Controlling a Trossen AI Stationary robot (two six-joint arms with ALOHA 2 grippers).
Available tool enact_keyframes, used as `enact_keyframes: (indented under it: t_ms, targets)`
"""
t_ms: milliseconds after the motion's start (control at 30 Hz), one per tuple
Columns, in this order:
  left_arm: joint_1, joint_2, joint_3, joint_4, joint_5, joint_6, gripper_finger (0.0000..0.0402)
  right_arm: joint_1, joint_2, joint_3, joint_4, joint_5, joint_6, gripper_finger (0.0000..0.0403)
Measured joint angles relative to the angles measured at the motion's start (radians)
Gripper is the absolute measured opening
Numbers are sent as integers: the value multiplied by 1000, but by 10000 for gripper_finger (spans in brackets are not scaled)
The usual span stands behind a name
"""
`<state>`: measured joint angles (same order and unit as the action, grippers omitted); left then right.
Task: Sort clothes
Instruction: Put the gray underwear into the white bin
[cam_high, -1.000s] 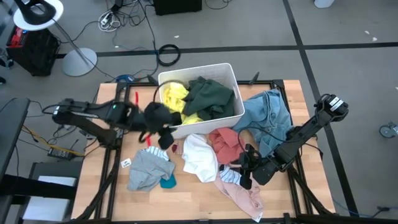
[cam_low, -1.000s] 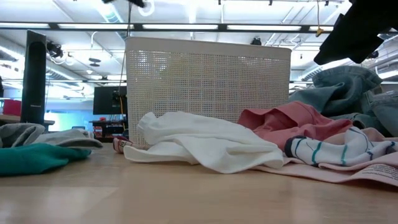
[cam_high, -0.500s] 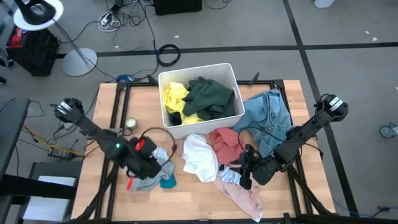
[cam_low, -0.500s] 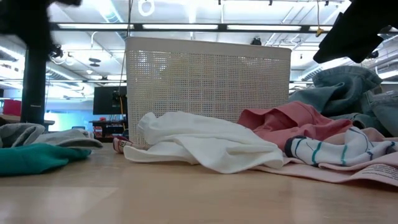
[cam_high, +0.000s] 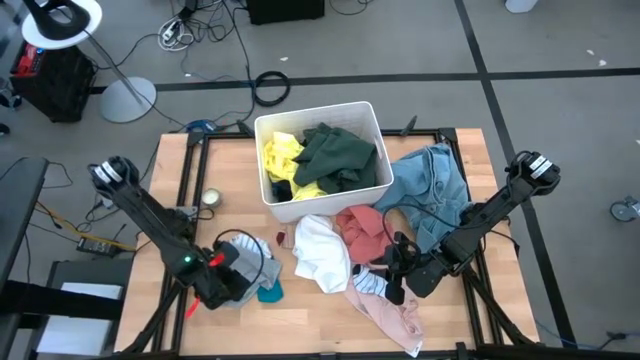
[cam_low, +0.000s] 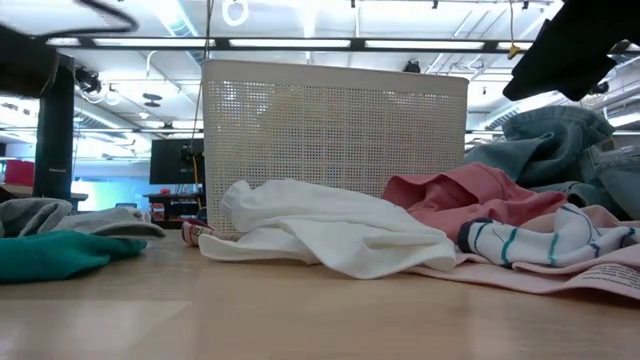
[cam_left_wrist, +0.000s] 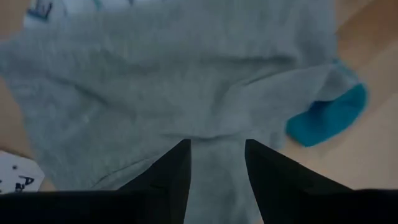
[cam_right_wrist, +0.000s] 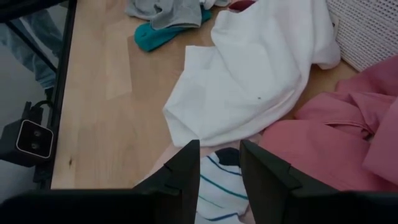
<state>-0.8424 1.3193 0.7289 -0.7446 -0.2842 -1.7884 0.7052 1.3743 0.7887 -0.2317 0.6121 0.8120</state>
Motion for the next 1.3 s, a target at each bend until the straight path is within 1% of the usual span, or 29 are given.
enact_keyframes:
  t_ms: [167,233,300,333,433,467,567,633,733,867,1000,1100,1167,1233,1300]
  targets:
    - [-12,48,-48,35,54,-70,156,0,0,0,0,0,0,114]
    - [-12,63,-59,50,76,-93,148,0,0,0,3,0,-1,114]
    - [-11,72,-64,53,94,-105,122,0,0,0,3,0,0,114]
    - [-12,74,-64,54,96,-105,102,0,0,0,4,0,0,114]
    - [-12,72,-57,62,106,-89,27,0,0,0,5,0,0,114]
    - [-12,71,-48,56,107,-79,15,0,0,0,5,0,0,114]
    - [-12,67,1,2,119,-69,6,0,0,0,5,0,0,114]
    - [-12,67,57,-64,128,-52,3,0,0,0,5,0,0,114]
    - [-12,66,172,-216,122,-31,2,0,0,0,5,0,0,114]
    - [-12,66,364,-441,55,2,1,0,0,0,5,0,0,114]
    - [-11,66,571,-682,-47,13,1,0,0,0,5,0,-1,114]
    - [-2,66,715,-805,-161,67,1,0,0,0,5,0,-1,114]
    - [21,64,801,-828,-236,133,0,0,0,0,5,0,-1,114]
    - [63,57,867,-826,-315,255,0,0,0,0,5,0,-1,114]
    - [123,57,932,-824,-365,362,0,-1,0,0,6,3,-1,114]
